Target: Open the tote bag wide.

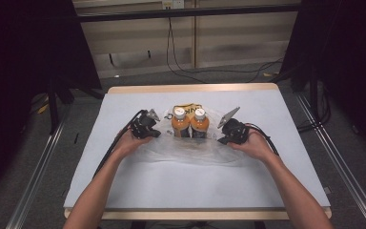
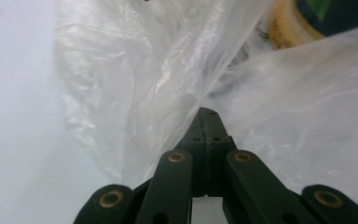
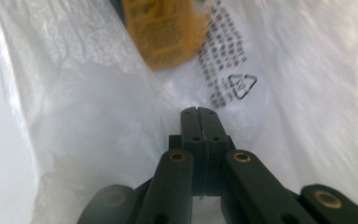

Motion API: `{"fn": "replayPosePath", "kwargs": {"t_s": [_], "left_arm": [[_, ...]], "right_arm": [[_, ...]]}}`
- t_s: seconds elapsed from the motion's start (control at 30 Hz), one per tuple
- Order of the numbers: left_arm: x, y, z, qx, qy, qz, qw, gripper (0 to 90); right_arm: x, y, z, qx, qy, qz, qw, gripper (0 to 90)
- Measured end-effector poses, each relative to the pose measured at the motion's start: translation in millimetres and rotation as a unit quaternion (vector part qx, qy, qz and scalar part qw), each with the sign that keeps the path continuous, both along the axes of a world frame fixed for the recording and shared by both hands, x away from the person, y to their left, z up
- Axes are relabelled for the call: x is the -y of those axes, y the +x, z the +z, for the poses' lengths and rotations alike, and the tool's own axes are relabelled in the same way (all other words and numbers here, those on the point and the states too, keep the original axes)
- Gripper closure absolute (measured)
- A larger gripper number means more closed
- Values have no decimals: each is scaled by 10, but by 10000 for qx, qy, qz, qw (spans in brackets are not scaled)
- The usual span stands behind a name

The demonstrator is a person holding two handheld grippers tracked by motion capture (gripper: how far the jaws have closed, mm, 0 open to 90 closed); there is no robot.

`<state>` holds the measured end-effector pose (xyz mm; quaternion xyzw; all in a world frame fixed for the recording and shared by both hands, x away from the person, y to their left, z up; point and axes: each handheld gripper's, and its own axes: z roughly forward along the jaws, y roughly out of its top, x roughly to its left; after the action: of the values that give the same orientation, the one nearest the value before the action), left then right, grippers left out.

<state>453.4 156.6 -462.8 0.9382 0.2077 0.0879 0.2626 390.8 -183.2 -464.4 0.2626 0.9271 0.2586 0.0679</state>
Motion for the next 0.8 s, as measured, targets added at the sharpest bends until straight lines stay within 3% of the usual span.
{"fn": "replayPosePath", "kwargs": {"t_s": [0.1, 0.17, 0.3, 0.37, 0.4, 0.43, 0.47, 0.53, 0.63, 0.67, 0.73, 0.8], "left_arm": [[60, -28, 70, -13, -339, -132, 9993, 900], [100, -33, 119, 48, -456, -179, 9988, 900], [192, -2, 230, 91, -434, -301, 9986, 900], [238, 28, 283, 147, -588, -215, 9979, 900], [241, 58, 303, 200, -522, -338, 9979, 900], [272, 65, 293, 121, -673, -219, 9974, 900], [296, 97, 271, 104, -455, -348, 9983, 900], [349, 107, 166, 16, -453, -196, 9988, 900], [386, 110, 8, 30, -23, -306, 9995, 900], [382, 104, -26, 11, 36, -324, 9995, 900], [333, 102, -32, -47, -66, -326, 9994, 900], [297, 89, -13, 67, 168, -398, 9990, 900]], "right_arm": [[1, 2, -9, -2, 81, -42, 10000, 900], [2, 28, -20, -17, 177, -115, 9998, 900], [-31, 80, 8, -3, 314, -171, 9994, 900], [-68, 106, 56, 58, 337, -151, 9993, 900], [-82, 120, 78, 104, 369, -157, 9991, 900], [-88, 129, 94, 86, 413, -195, 9989, 900], [-91, 150, 103, 105, 462, -195, 9987, 900], [-95, 182, 90, 117, 488, -249, 9984, 900], [-82, 200, 29, 60, 393, -371, 9985, 900], [-74, 210, 8, 64, 362, -348, 9987, 900], [-80, 207, -15, 15, 313, -357, 9989, 900], [-103, 190, -35, -27, 239, -276, 9993, 900]]}}
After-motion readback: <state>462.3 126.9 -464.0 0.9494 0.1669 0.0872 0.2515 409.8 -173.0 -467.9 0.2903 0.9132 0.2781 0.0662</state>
